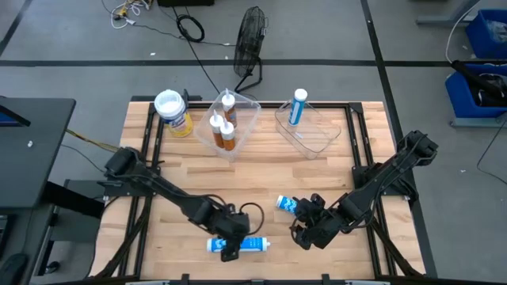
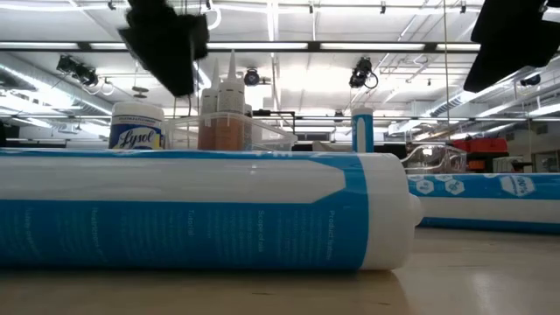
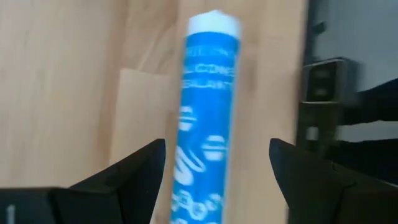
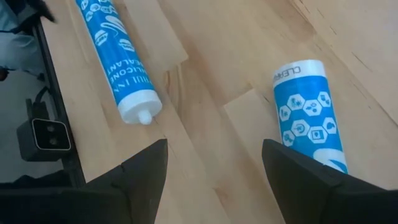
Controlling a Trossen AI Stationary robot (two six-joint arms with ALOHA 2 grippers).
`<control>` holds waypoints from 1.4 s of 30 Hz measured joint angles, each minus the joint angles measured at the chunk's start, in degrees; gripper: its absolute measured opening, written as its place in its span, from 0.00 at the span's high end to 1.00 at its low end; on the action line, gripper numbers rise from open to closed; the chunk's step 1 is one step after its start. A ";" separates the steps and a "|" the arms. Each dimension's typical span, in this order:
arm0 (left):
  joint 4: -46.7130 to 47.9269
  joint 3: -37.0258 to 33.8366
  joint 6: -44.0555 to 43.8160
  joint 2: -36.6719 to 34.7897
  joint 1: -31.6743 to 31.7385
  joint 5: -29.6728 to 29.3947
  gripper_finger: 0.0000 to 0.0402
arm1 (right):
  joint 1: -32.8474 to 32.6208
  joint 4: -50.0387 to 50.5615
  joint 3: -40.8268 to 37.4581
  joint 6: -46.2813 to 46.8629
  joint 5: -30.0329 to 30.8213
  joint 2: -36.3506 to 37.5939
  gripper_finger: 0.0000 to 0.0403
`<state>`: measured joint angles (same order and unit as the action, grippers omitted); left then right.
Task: Pick & place silicon tubes, Sealant and Lysol wipes
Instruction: Put the bottom blue sealant into the transparent bin
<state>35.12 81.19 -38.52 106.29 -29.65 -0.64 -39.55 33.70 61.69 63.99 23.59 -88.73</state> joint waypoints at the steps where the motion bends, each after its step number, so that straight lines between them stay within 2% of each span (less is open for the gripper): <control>1: 0.89 0.95 0.32 1.16 0.36 0.04 0.27 | -0.06 0.00 0.00 0.00 0.01 0.00 0.34; 8: 1.31 5.07 3.61 6.44 0.76 -1.12 0.27 | -1.18 0.21 0.00 1.25 1.68 0.00 0.34; 18: -1.02 5.18 7.74 7.16 0.86 -1.71 0.27 | -1.62 0.21 0.00 3.02 3.17 0.00 0.34; 26: -9.78 5.21 9.93 7.05 0.47 -1.68 0.27 | -2.21 0.76 0.00 3.04 2.98 0.00 0.34; 29: -6.32 5.22 9.47 7.05 0.46 -1.68 0.27 | -2.80 0.86 0.00 3.63 2.95 0.00 0.34; 34: 4.68 5.20 6.04 7.05 -1.27 -1.21 0.27 | -3.35 1.02 0.00 5.30 3.00 0.00 0.34; 38: 9.75 5.18 2.62 7.05 -4.54 0.38 0.27 | -3.67 1.02 0.00 6.05 4.11 0.00 0.34; 42: 11.89 5.18 -1.75 7.05 -8.79 -2.49 0.27 | -3.68 1.02 0.00 6.05 4.47 0.00 0.34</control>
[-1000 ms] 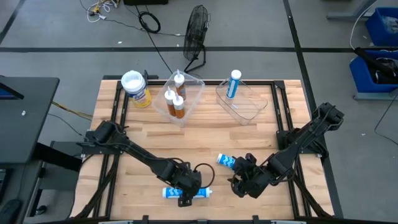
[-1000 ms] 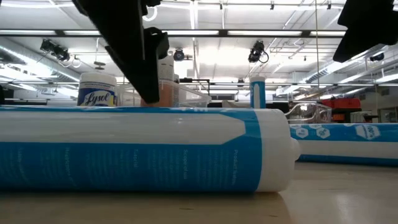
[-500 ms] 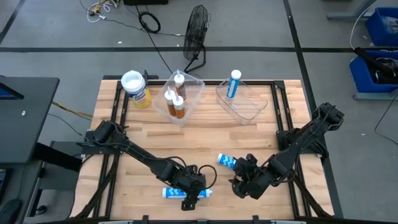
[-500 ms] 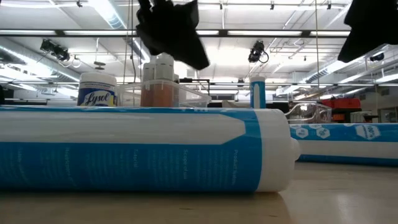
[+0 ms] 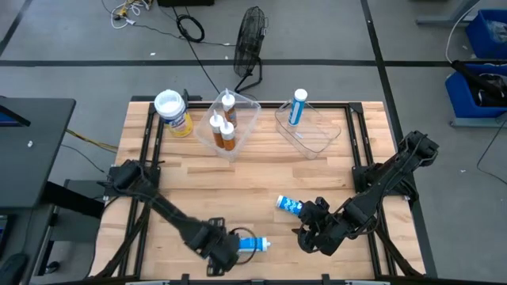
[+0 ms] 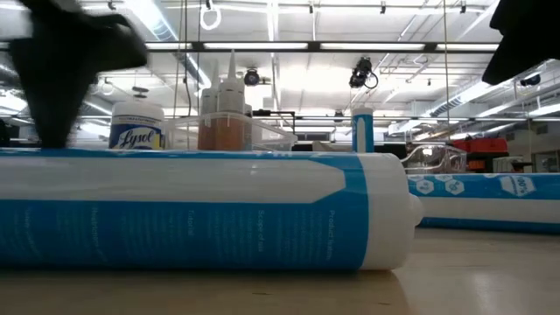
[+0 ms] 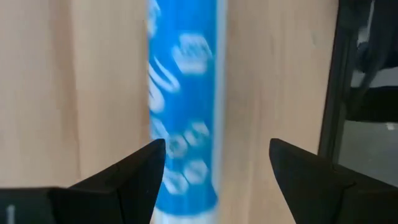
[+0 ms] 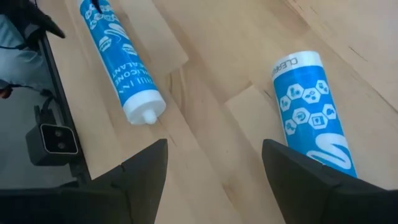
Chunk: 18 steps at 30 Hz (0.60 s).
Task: Pick & place silicon tubes, Sealant and Lysol wipes
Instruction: Put the bottom blue sealant into the transparent bin
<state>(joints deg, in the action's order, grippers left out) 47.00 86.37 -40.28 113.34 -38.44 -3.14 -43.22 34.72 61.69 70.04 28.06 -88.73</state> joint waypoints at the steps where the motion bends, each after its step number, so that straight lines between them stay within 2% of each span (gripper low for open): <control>1: 0.47 -0.01 -1.03 0.00 -0.93 -0.38 0.27 | 0.00 0.00 0.00 0.00 0.20 0.00 0.34; 6: 1.33 -2.03 -5.61 -0.26 -3.57 -4.19 0.27 | 0.00 -0.02 0.02 0.00 2.15 0.00 0.34; 18: -0.16 -6.25 -9.90 -0.07 -0.65 -4.46 0.27 | 0.02 -0.52 0.02 1.72 2.57 0.00 0.34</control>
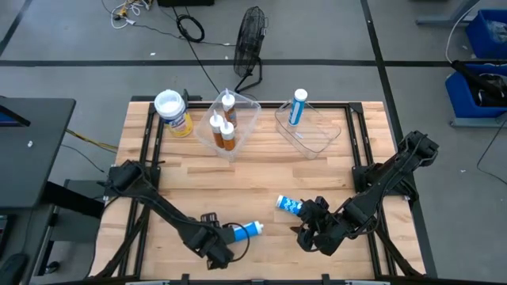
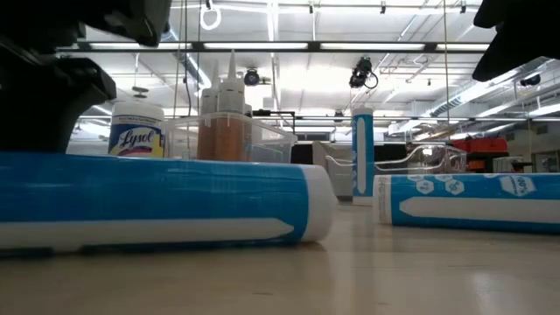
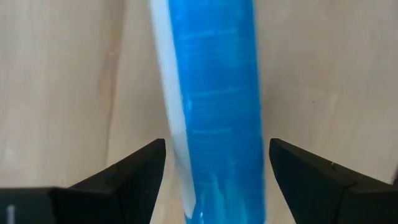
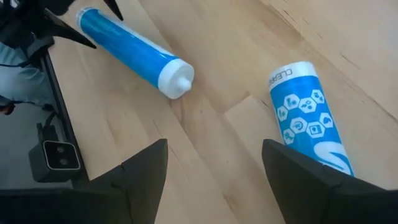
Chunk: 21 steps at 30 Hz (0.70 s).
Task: Pick & place silicon tubes, Sealant and Lysol wipes
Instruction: Put the bottom blue sealant into the transparent bin
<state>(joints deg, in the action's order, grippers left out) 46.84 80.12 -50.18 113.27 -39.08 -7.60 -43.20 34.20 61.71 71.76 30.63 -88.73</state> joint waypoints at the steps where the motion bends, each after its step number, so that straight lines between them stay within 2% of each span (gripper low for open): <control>1: 0.23 0.00 -0.19 0.00 0.30 0.04 0.27 | 0.00 -0.02 0.00 0.16 -0.02 0.00 0.34; 10: -0.06 0.04 -0.17 0.53 2.06 1.84 0.27 | 0.02 -0.11 0.00 0.77 0.39 0.00 0.34; 15: -0.47 0.02 -0.12 3.00 2.22 4.99 0.27 | 0.03 -0.24 0.02 0.85 1.34 -0.02 0.34; 21: -0.51 0.04 -2.01 3.41 1.81 4.12 0.30 | 0.02 -0.55 0.02 1.29 1.57 -0.02 0.34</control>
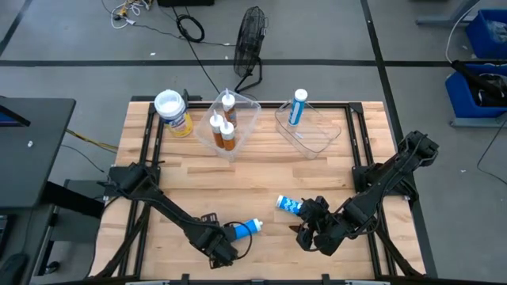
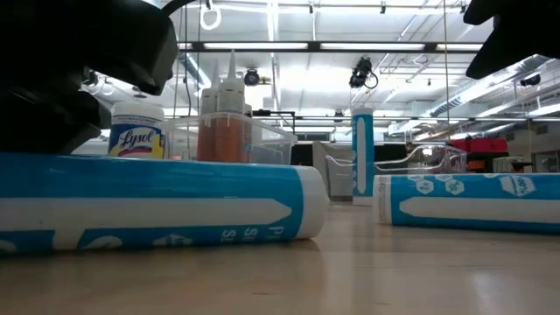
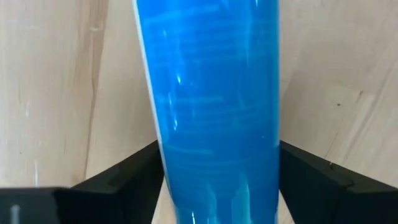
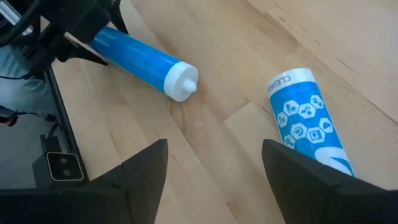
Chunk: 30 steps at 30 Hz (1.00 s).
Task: Pick & place silicon tubes, Sealant and Lysol wipes
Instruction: Put the bottom blue sealant into the transparent bin
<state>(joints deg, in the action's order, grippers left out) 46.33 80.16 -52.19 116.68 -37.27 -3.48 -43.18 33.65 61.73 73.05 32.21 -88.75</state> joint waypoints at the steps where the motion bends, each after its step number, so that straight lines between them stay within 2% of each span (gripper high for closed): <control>1: 0.03 0.01 0.01 0.00 0.02 -0.12 0.31 | 0.00 0.11 0.00 -0.02 0.00 0.00 0.34; 7: 0.00 0.01 0.09 0.00 0.04 -0.26 0.45 | 0.00 0.24 0.00 -0.22 -0.02 0.01 0.34; 30: 0.13 0.42 0.51 -1.53 0.04 -3.85 0.45 | -0.04 0.17 0.00 -0.02 -0.10 1.17 0.34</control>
<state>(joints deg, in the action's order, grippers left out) 46.46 80.58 -51.68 115.15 -37.23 -7.33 -43.22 33.82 61.73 73.03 32.11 -87.58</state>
